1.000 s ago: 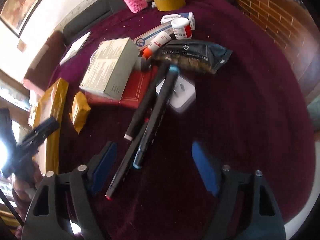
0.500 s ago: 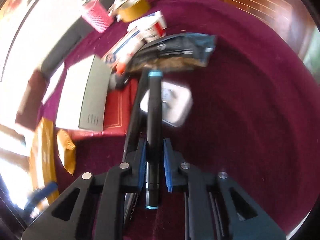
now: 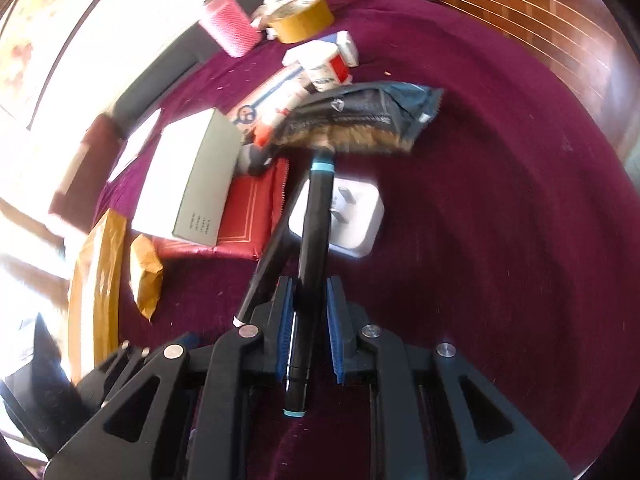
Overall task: Organize objects
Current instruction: 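Grasp a black marker with the left gripper while the right gripper grasps another marker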
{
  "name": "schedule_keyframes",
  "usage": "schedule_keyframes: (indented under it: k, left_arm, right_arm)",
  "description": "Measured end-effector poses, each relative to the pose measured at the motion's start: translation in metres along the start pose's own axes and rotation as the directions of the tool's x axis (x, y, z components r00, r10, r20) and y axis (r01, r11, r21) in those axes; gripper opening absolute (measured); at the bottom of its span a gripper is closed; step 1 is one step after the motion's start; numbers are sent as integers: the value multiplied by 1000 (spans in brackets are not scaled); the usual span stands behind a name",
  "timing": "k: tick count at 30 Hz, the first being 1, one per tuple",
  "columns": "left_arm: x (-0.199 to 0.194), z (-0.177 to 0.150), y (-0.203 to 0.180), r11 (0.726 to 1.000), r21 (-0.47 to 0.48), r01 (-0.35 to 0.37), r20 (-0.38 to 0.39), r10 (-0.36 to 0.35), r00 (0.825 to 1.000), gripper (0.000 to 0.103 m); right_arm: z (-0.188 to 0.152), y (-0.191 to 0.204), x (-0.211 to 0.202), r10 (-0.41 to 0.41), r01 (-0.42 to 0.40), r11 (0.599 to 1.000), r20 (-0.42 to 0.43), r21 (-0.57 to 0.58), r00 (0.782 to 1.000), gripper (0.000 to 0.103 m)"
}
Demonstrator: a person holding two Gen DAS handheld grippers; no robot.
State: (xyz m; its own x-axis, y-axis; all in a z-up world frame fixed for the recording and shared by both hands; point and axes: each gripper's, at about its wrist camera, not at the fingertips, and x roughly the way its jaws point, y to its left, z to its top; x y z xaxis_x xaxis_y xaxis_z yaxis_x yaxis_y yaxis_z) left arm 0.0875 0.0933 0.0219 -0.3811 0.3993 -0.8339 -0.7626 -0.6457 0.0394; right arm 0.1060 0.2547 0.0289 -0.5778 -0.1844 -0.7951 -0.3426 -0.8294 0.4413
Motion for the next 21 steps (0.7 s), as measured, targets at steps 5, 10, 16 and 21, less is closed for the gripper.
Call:
schedule_keyframes:
  k: [5, 10, 16, 21]
  left_arm:
    - [-5, 3, -14, 1000, 7, 9, 8, -9, 1000, 11]
    - [-10, 7, -1, 990, -128, 58, -13, -60, 998, 11]
    - [-37, -2, 8, 967, -247, 66, 72, -49, 996, 11]
    - [-62, -9, 20, 945, -318, 84, 138, -42, 990, 11]
  right_arm:
    - [-2, -1, 10, 104, -104, 987, -6, -125, 995, 19]
    - [3, -11, 22, 221, -226, 970, -60, -95, 973, 19]
    - [12, -21, 34, 281, -289, 955, -119, -62, 952, 18]
    - [11, -22, 22, 290, -296, 953, -78, -71, 954, 16]
